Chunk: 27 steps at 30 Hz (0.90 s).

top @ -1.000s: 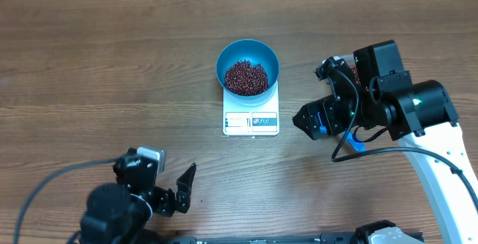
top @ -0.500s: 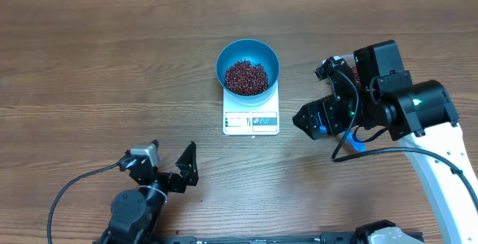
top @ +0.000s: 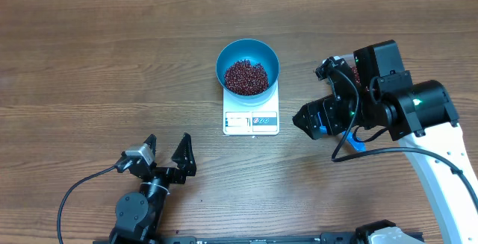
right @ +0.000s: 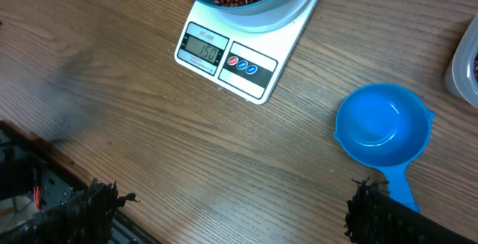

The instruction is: Scoop item into bowl and weigh 150g on scale

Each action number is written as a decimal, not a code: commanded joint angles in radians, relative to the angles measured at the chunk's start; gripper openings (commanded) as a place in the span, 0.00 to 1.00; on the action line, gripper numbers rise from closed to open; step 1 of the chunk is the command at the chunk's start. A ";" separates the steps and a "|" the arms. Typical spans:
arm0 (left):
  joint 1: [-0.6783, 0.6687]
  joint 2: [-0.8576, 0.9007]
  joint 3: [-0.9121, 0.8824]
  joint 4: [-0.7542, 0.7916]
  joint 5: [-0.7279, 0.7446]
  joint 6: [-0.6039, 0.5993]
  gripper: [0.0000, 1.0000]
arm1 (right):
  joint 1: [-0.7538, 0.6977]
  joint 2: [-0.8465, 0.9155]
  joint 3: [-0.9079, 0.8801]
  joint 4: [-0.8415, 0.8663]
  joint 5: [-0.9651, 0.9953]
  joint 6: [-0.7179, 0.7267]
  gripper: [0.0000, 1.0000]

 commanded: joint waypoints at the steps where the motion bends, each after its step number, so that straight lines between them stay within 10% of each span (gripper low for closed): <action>1: 0.005 -0.011 -0.010 0.008 -0.009 0.015 1.00 | 0.002 -0.008 0.024 0.002 -0.005 -0.004 1.00; 8: 0.005 -0.011 -0.010 0.002 0.055 0.190 1.00 | 0.002 -0.008 0.024 0.002 -0.005 -0.004 1.00; 27: 0.005 -0.010 -0.010 0.004 0.050 0.189 1.00 | 0.002 -0.008 0.024 0.002 -0.005 -0.004 1.00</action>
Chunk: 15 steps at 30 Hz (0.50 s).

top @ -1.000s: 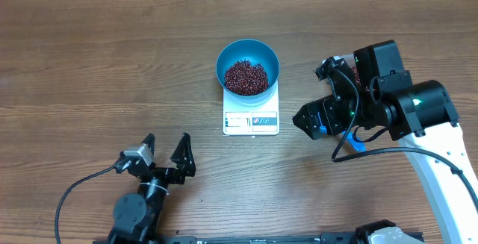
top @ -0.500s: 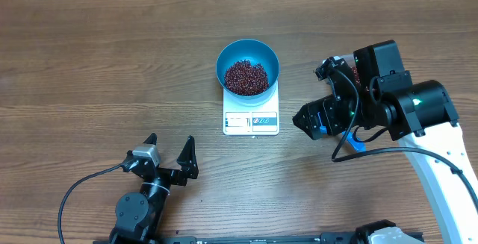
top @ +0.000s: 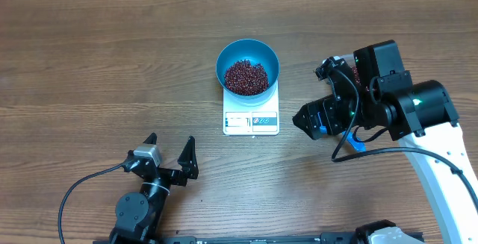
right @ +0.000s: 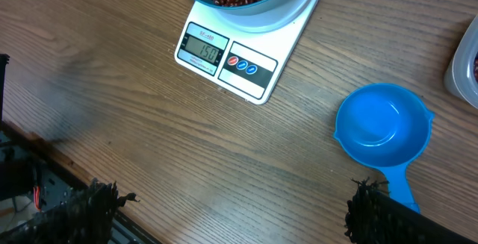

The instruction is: Scoop item into bowl and weigh 150g on scale

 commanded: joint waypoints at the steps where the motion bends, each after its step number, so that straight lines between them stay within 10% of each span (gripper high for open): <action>1: 0.004 -0.009 -0.009 0.004 0.011 0.023 1.00 | 0.002 -0.008 0.024 0.003 -0.005 -0.004 1.00; 15: 0.004 -0.009 -0.009 0.004 0.011 0.023 1.00 | -0.005 -0.361 0.024 0.011 -0.005 -0.004 1.00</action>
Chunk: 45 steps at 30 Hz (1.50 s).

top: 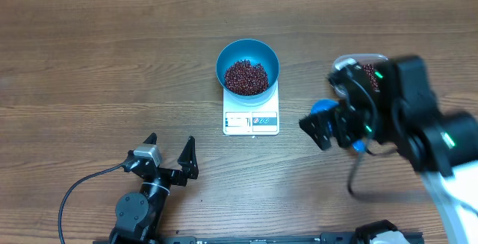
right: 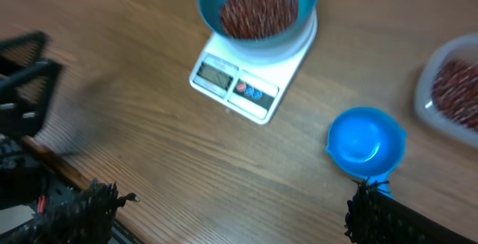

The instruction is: Scoop item into bowl and weigh 150g on scale

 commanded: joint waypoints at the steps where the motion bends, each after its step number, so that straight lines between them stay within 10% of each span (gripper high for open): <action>1: 0.005 -0.009 -0.009 0.004 0.011 0.023 1.00 | -0.013 -0.180 0.024 0.002 -0.004 -0.005 1.00; 15: 0.005 -0.009 -0.009 0.004 0.011 0.023 1.00 | -0.023 -0.458 -0.060 -0.031 0.046 -0.005 1.00; 28: 0.005 -0.008 -0.009 0.004 0.011 0.023 1.00 | -0.030 -0.860 -1.100 0.977 0.006 0.075 1.00; 32: 0.005 -0.008 -0.009 0.004 0.012 0.023 1.00 | -0.055 -0.986 -1.184 1.023 0.166 0.281 1.00; 45: 0.005 -0.008 -0.009 0.004 0.011 0.023 1.00 | -0.054 -1.083 -1.357 1.155 0.225 0.288 1.00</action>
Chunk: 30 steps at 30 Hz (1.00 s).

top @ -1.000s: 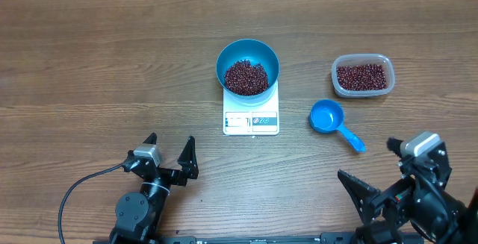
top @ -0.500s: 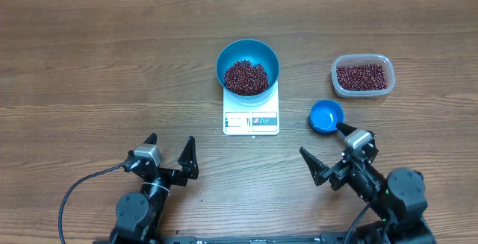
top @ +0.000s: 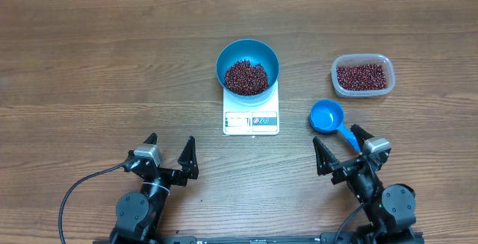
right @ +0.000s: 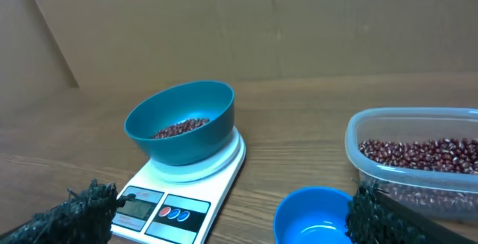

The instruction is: Scoop item into bowl and weigh 150g on scale

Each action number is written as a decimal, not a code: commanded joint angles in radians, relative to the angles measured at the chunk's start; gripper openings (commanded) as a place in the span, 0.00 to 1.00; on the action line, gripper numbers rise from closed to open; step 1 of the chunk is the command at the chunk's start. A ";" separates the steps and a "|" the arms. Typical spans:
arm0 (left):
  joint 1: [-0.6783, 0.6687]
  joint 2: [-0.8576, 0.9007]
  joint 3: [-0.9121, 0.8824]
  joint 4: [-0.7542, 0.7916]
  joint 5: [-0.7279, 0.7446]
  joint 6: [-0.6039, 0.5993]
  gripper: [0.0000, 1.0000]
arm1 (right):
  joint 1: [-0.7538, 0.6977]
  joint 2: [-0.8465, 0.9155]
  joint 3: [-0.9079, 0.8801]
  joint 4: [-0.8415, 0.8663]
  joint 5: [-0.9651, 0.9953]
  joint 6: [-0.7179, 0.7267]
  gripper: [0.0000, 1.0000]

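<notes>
A blue bowl (top: 248,66) holding red beans stands on the white scale (top: 251,119); the right wrist view shows the bowl (right: 181,122) and the scale (right: 160,203) too. A blue scoop (top: 327,116) lies empty on the table right of the scale, also in the right wrist view (right: 314,216). A clear tub of beans (top: 362,75) sits at the right, likewise in the right wrist view (right: 417,160). My right gripper (top: 342,148) rests open low at the table's front, just below the scoop. My left gripper (top: 169,149) rests open at the front left.
A brown cardboard wall (right: 261,20) stands behind the table. The wooden table (top: 97,72) stretches bare to the left of the scale.
My right arm has dropped from beside the scale to its low spot at the table's front edge, gripper open. The scoop and the bean tub now show uncovered. The left arm has not moved.
My right arm hung over the scoop right of the scale, which read 150, with the scoop lying empty. It stayed there, then had lifted and shifted back. Now it rests at the table's front. The left gripper shifted slightly early on, then stayed.
</notes>
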 commanded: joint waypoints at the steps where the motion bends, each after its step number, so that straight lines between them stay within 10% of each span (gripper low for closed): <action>1: 0.005 -0.008 -0.005 0.003 0.011 0.023 1.00 | -0.003 -0.011 -0.020 0.040 0.033 0.015 1.00; 30: 0.005 -0.008 -0.005 0.003 0.010 0.023 1.00 | -0.004 -0.010 -0.044 0.095 0.040 0.015 1.00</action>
